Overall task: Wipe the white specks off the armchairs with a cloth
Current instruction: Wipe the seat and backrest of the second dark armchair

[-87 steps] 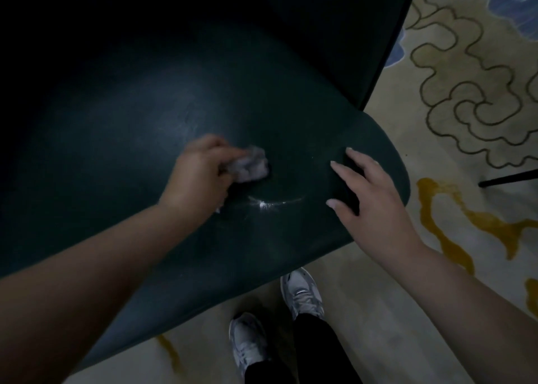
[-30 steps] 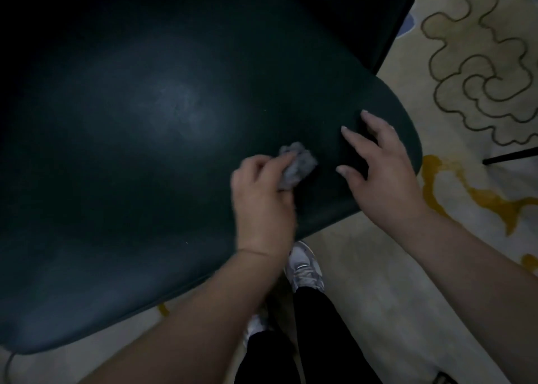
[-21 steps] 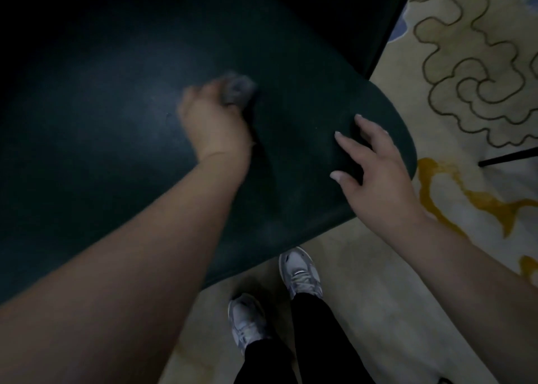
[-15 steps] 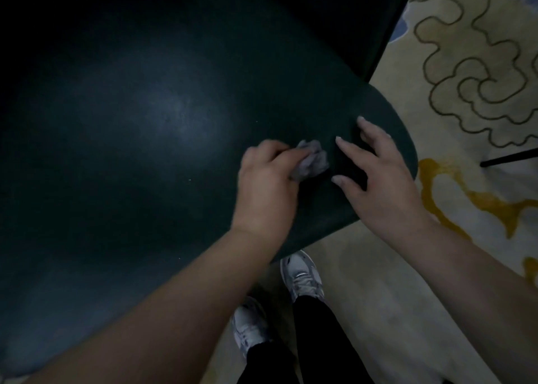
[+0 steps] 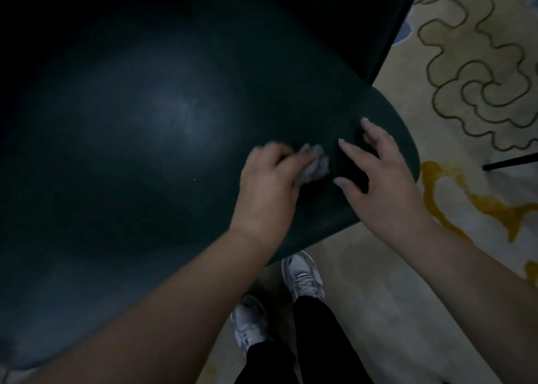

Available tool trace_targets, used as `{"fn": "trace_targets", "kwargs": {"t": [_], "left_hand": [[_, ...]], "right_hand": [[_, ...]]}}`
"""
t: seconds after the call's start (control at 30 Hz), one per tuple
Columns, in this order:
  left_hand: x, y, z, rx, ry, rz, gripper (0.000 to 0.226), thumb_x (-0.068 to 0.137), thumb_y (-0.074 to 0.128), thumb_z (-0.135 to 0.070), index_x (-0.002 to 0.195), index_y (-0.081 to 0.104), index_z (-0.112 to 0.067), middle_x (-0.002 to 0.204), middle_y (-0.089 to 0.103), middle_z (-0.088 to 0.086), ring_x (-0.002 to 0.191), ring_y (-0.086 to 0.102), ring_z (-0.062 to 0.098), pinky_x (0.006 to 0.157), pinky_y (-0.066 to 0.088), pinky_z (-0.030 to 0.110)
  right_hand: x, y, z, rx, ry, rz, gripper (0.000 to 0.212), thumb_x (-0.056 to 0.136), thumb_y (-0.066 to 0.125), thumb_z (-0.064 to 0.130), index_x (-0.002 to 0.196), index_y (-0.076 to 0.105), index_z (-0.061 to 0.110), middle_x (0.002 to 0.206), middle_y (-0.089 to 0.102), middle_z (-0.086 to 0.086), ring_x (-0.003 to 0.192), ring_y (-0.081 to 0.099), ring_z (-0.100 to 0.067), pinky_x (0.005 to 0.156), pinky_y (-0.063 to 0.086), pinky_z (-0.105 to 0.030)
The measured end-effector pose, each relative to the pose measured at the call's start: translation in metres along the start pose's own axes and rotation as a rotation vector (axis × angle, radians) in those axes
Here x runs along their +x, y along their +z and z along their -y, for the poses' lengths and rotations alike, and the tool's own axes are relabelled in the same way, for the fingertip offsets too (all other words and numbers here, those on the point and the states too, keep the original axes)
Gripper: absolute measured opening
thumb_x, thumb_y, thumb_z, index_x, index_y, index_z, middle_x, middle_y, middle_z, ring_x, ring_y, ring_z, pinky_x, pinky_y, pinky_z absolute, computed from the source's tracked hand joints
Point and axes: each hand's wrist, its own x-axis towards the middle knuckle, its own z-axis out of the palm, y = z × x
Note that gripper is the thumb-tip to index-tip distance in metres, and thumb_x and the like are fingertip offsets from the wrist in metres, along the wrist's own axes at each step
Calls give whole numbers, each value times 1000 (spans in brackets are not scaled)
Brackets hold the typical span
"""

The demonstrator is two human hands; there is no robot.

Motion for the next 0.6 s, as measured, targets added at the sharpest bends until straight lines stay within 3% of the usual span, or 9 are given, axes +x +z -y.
{"fn": "trace_targets", "kwargs": {"t": [0.07, 0.17, 0.23, 0.33, 0.5, 0.6], "left_hand": [[-40, -14, 13, -12, -101, -44, 34, 78, 69, 3, 109, 73, -8, 97, 62, 17, 87, 57, 33, 78, 44, 34], [-77, -44, 50, 38, -372, -206, 41, 72, 63, 11, 108, 72, -5, 98, 60, 20, 88, 56, 32, 82, 36, 20], [-91, -64, 77, 60, -558, -315, 44, 74, 62, 13, 113, 69, -4, 102, 58, 22, 92, 56, 32, 87, 31, 8], [-111, -85, 107, 50, -757, -448, 47, 77, 57, 11, 121, 65, -5, 113, 54, 24, 102, 54, 34, 88, 23, -3], [-130, -71, 92, 12, -889, -620, 51, 73, 52, 16, 121, 61, 3, 112, 51, 32, 104, 49, 40, 94, 26, 9], [-118, -38, 47, -65, -848, -596, 52, 64, 53, 21, 113, 64, 7, 104, 51, 30, 95, 51, 42, 90, 32, 25]], "right_hand": [[-2, 0, 5, -19, -13, 3, 59, 83, 72, 21, 138, 50, 17, 158, 16, -3, 145, 18, -22, 119, 16, -30], [-5, 6, 17, -26, -55, 21, 59, 85, 70, 24, 139, 47, 20, 159, 10, 2, 146, 6, -14, 108, -5, -8], [-5, 11, 25, -12, -93, 38, 59, 84, 71, 23, 139, 48, 20, 159, 10, 3, 144, 4, -7, 106, -6, -4], [-4, 20, 35, -5, -123, 45, 58, 83, 72, 17, 136, 51, 18, 159, 14, 0, 145, 9, -13, 108, -3, -6], [-3, 24, 34, -40, -119, 62, 58, 82, 73, 16, 136, 51, 17, 158, 17, -2, 146, 13, -20, 115, 12, -27], [-1, 23, 33, -47, -113, 72, 58, 82, 72, 18, 136, 51, 18, 158, 17, -1, 146, 13, -21, 115, 7, -23]]}}
